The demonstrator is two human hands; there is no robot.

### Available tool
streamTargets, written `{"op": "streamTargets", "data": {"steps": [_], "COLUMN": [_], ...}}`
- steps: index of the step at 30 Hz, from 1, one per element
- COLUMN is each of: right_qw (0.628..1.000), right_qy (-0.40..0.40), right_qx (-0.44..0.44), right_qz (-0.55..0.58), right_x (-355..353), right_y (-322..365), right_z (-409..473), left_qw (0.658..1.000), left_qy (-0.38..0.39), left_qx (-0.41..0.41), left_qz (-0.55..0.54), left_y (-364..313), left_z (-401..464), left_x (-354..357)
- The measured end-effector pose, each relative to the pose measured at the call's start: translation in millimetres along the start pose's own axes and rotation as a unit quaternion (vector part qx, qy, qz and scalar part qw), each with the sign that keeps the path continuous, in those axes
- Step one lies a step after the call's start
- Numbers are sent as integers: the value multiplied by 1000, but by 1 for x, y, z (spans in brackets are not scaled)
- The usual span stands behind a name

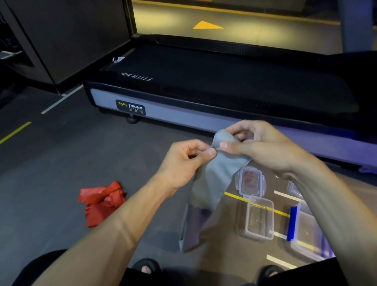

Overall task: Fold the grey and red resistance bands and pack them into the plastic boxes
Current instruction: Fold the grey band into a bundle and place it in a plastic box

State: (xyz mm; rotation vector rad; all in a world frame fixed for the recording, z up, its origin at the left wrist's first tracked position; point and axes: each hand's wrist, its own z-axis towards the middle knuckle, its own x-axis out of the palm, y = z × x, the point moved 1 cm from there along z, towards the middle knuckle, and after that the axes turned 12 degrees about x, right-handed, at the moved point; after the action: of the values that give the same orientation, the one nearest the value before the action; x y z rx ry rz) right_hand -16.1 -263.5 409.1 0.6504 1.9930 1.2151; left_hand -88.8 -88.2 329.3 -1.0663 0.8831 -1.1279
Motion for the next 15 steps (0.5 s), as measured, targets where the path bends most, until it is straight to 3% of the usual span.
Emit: {"op": "streamTargets", "data": {"steps": [15], "right_qw": [998], "right_qy": [49], "right_qx": [19], "right_qz": [-17], "right_x": [2], "right_y": [-5], "right_z": [3], "left_qw": [1000], "left_qy": [2], "left_qx": [25], "left_qz": [-9], "left_y": [-5], "left_z": [3], "left_x": [1]}}
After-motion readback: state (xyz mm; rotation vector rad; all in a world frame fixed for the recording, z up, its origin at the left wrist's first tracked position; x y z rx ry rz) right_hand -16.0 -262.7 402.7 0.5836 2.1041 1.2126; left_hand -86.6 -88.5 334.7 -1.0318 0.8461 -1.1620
